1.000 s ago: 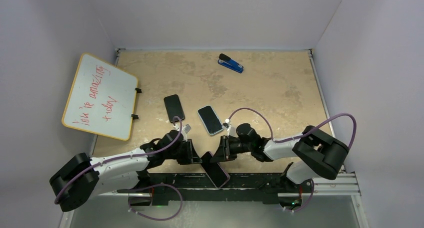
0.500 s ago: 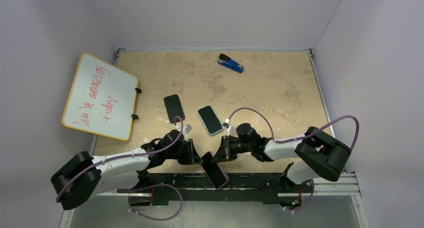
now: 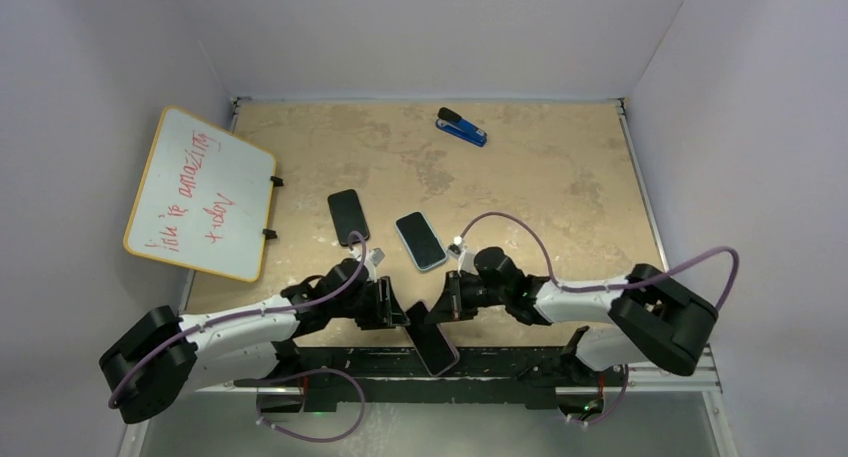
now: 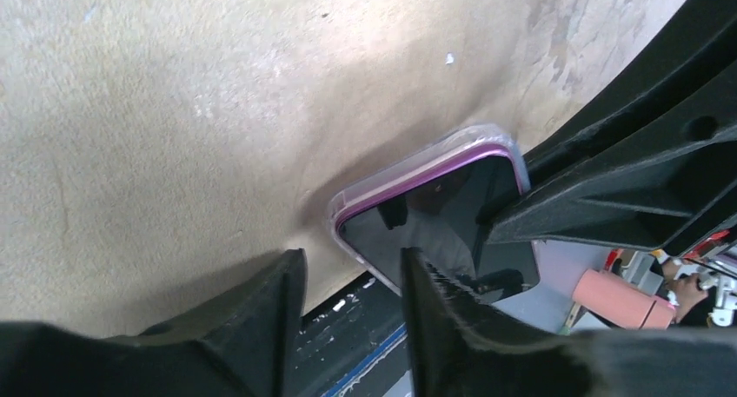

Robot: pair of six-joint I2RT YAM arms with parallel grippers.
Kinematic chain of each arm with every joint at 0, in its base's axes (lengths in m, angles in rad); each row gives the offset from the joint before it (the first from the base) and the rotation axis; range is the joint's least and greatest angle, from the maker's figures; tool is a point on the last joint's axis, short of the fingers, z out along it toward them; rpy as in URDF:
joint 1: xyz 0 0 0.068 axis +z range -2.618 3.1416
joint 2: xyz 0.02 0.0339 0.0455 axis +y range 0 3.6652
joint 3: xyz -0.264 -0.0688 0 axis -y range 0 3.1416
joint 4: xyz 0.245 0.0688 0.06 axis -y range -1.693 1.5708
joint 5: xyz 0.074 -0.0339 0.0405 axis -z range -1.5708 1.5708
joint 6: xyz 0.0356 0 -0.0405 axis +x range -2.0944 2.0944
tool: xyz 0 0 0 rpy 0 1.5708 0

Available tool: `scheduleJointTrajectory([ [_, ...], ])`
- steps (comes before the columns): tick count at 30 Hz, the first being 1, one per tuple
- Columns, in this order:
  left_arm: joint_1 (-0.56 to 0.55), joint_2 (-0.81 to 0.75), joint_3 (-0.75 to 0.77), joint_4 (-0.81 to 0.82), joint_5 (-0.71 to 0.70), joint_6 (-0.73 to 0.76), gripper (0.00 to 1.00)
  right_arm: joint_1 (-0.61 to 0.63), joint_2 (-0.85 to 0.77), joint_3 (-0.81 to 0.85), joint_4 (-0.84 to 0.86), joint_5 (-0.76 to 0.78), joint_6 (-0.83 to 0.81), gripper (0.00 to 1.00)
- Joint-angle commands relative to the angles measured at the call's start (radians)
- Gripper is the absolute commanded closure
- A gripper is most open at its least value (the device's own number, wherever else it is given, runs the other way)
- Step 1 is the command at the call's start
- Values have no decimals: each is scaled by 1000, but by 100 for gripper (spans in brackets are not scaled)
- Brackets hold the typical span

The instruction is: Put the phone into the phone case

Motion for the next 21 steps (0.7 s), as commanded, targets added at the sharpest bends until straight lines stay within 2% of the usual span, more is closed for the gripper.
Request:
scheduleJointTrajectory([
  [1, -6, -88, 122, -139, -47, 67, 49, 2, -160, 35, -42, 129, -22, 100],
  [5, -3, -193, 217, -226, -87, 118, 31, 2, -341, 35, -105, 260, -21, 100],
  [7, 3, -235, 254, -226, -87, 137, 25, 2, -437, 31, -121, 317, -17, 100],
  [14, 9, -318, 284, -95, -10, 147, 20, 2, -700, 24, -43, 451, -9, 100],
  [21, 10, -287, 271, 73, 91, 149, 20, 2, -762, 12, 106, 457, 49, 100],
])
